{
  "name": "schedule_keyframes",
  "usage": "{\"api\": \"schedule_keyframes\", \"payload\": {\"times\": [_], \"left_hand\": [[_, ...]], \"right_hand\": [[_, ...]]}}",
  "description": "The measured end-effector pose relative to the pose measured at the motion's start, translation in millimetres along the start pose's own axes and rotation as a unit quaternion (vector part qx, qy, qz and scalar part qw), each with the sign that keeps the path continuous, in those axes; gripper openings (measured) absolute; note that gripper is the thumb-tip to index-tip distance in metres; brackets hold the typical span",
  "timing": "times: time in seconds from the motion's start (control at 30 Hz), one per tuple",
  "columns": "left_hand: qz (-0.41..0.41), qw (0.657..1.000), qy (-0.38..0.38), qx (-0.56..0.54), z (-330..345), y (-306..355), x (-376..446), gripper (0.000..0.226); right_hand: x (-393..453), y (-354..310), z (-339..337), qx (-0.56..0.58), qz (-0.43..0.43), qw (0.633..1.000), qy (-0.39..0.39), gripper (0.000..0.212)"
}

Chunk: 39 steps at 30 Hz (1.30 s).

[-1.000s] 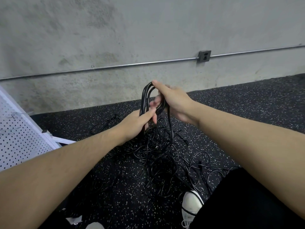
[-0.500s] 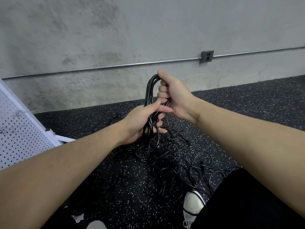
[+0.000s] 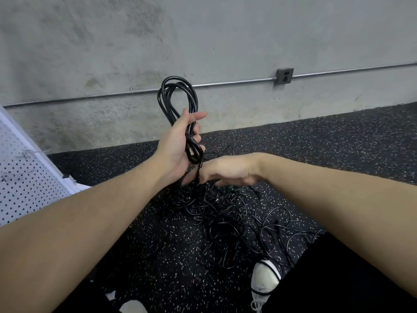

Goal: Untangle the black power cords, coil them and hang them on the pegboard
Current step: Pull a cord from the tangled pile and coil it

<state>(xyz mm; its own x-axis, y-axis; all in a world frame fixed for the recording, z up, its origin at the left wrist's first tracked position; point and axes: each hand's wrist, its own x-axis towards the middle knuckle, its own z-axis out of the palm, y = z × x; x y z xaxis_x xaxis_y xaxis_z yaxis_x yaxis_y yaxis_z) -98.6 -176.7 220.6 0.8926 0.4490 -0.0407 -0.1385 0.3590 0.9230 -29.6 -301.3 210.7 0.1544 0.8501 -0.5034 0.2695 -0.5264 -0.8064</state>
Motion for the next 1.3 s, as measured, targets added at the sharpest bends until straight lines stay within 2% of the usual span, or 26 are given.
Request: {"api": "schedule_keyframes", "payload": {"times": [0.07,0.23,0.43,0.53,0.6,0.77,0.93,1.03,1.07,1.17,1.23,1.3], "left_hand": [[0.01,1.0,0.007,0.01,-2,1,3,0.041],[0.021,0.998,0.048,0.045,-21,6,9,0.041],[0.001,0.986,0.121,0.113,-51,7,16,0.045],[-0.006,0.981,0.131,0.14,-54,7,18,0.047],[-0.019,0.98,0.128,0.151,-54,5,18,0.048],[-0.044,0.989,0.1,0.097,-48,2,15,0.04],[-0.065,0.976,0.04,0.203,-39,-2,4,0.038],[-0.067,0.961,0.033,0.265,-32,1,-5,0.043],[-0.064,0.953,0.026,0.295,-29,1,-8,0.045],[-0.052,0.931,0.021,0.36,-18,-1,-16,0.063],[-0.056,0.925,0.01,0.375,-9,2,-22,0.079],[-0.055,0.925,-0.028,0.374,-3,4,-27,0.081]], "right_hand": [[1,-2,2,-0.04,0.0,0.999,0.005,0.02],[-1,5,-5,-0.059,-0.046,0.997,0.012,0.019],[-14,12,-25,-0.143,-0.112,0.973,0.145,0.013],[-16,7,-29,-0.229,-0.141,0.944,0.194,0.023],[-18,1,-29,-0.254,-0.154,0.932,0.207,0.029],[-11,-11,-18,-0.298,-0.167,0.925,0.165,0.028],[-9,-12,-14,-0.296,-0.191,0.911,0.214,0.019],[-12,-12,-18,-0.308,-0.114,0.889,0.318,0.058],[-14,-14,-19,-0.317,-0.09,0.878,0.348,0.065],[-14,-16,-20,-0.317,-0.054,0.869,0.376,0.07],[-13,-15,-25,-0.285,-0.055,0.884,0.366,0.07],[-13,-12,-30,-0.241,-0.072,0.902,0.35,0.067]]}}
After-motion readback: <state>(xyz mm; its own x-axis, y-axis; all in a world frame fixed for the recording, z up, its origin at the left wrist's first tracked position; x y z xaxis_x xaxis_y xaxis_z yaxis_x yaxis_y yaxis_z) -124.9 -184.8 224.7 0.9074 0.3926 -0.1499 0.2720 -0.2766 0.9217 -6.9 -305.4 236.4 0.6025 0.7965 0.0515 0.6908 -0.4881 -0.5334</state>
